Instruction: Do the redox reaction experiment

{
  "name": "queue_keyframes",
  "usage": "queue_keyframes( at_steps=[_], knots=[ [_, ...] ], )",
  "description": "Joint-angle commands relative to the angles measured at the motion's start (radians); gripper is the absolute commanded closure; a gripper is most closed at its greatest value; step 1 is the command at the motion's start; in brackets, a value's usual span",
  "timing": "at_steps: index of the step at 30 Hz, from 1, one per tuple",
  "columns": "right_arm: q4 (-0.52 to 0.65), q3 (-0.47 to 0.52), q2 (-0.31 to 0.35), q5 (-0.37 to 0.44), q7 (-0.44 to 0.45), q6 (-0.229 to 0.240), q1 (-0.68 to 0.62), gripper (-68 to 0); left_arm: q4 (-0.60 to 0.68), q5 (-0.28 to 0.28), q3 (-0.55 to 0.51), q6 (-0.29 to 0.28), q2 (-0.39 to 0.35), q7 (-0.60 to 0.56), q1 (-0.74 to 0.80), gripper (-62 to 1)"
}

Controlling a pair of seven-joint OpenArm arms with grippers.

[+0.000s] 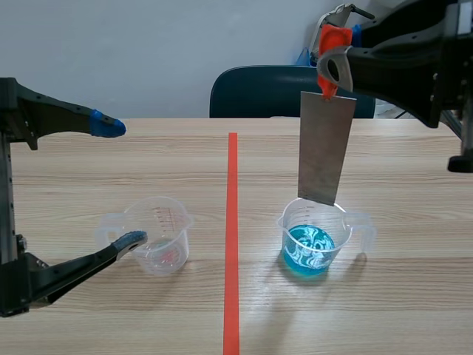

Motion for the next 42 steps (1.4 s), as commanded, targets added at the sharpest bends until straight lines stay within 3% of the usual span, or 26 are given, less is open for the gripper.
queue_keyframes(
  at_steps=[1,13,35,42],
  knots=[
    [0.010,0.016,0.005,0.014,0.008,0.006,0.009,-1.0,0.010,-0.007,-0.008,0.005,-0.003,-0.014,-0.006,-62.3],
    [0.010,0.016,0.005,0.014,0.008,0.006,0.009,-1.0,-0.014,-0.011,-0.008,0.005,-0.004,-0.034,-0.006,-62.3],
    [0.010,0.016,0.005,0.014,0.008,0.006,0.009,-1.1,-0.320,-0.013,-0.008,-0.016,-0.084,-0.528,-0.002,-62.3],
    [0.010,0.016,0.005,0.014,0.008,0.006,0.009,-1.0,-0.392,-0.011,-0.008,-0.018,-0.083,-0.570,-0.003,-62.3]
  ],
)
